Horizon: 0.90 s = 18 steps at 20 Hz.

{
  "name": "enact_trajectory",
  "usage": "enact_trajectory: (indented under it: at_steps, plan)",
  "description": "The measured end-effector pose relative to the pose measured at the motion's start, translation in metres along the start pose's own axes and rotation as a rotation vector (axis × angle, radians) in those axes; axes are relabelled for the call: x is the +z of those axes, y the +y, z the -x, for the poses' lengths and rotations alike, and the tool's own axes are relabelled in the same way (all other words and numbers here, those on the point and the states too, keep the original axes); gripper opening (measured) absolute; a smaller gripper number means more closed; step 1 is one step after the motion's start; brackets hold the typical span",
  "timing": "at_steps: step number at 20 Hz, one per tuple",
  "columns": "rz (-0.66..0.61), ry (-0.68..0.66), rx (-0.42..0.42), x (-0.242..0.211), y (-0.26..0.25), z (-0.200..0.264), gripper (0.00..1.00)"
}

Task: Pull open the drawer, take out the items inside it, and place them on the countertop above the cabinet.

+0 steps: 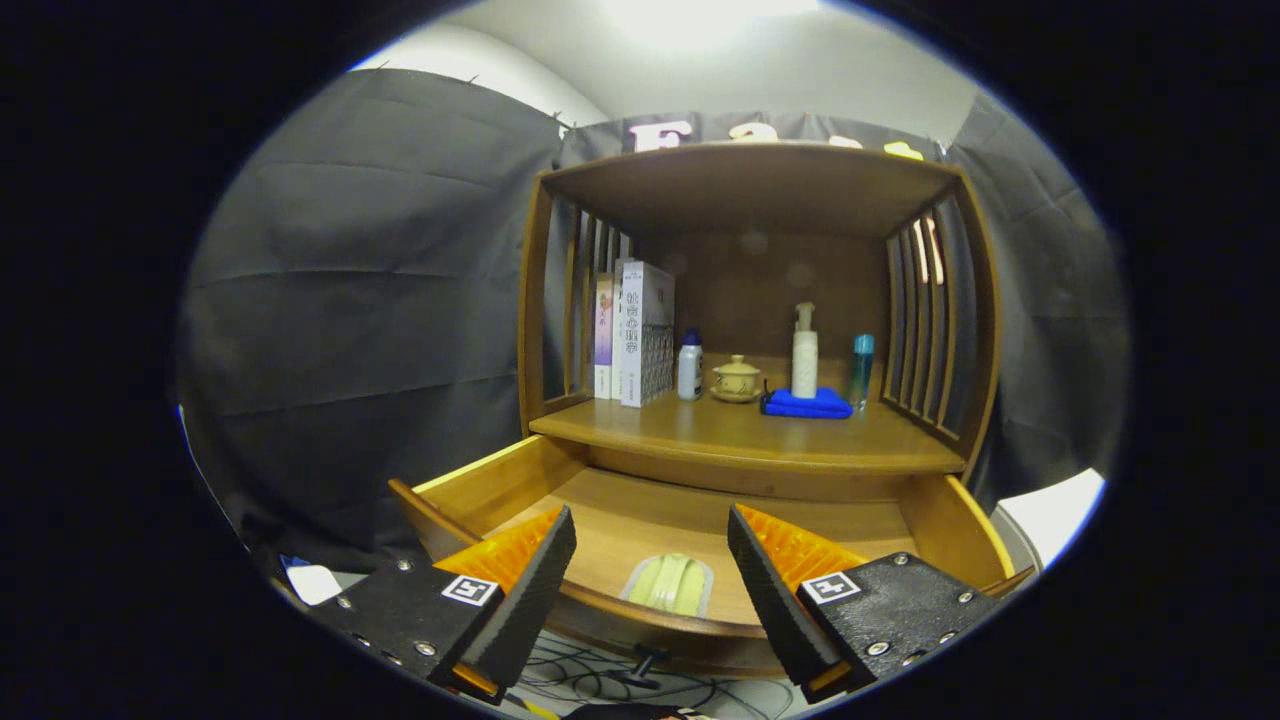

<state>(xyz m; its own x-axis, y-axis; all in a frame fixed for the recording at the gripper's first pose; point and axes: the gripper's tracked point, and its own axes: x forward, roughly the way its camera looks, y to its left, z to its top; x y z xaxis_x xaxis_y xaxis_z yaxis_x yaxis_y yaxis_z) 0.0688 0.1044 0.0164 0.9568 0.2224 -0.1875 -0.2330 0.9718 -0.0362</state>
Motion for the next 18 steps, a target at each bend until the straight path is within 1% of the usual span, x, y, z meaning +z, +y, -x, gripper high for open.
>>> enact_trajectory:
  at_steps: [3,4,9,11,14,16,18]
  plan:
    - [-0.006,0.071,-0.013,-0.001,-0.014,-0.021,0.95]
    - [-0.002,0.099,-0.006,-0.003,-0.018,-0.028,0.94]
    - [-0.070,0.248,0.046,-0.014,-0.019,-0.061,0.94]
    - [-0.078,0.307,0.060,-0.022,-0.017,-0.069,0.94]
    - [-0.060,0.401,0.059,-0.039,-0.018,-0.083,0.93]
    - [-0.080,0.477,0.077,-0.053,-0.014,-0.087,0.93]
    - [-0.089,0.540,0.074,-0.068,-0.016,-0.091,0.93]
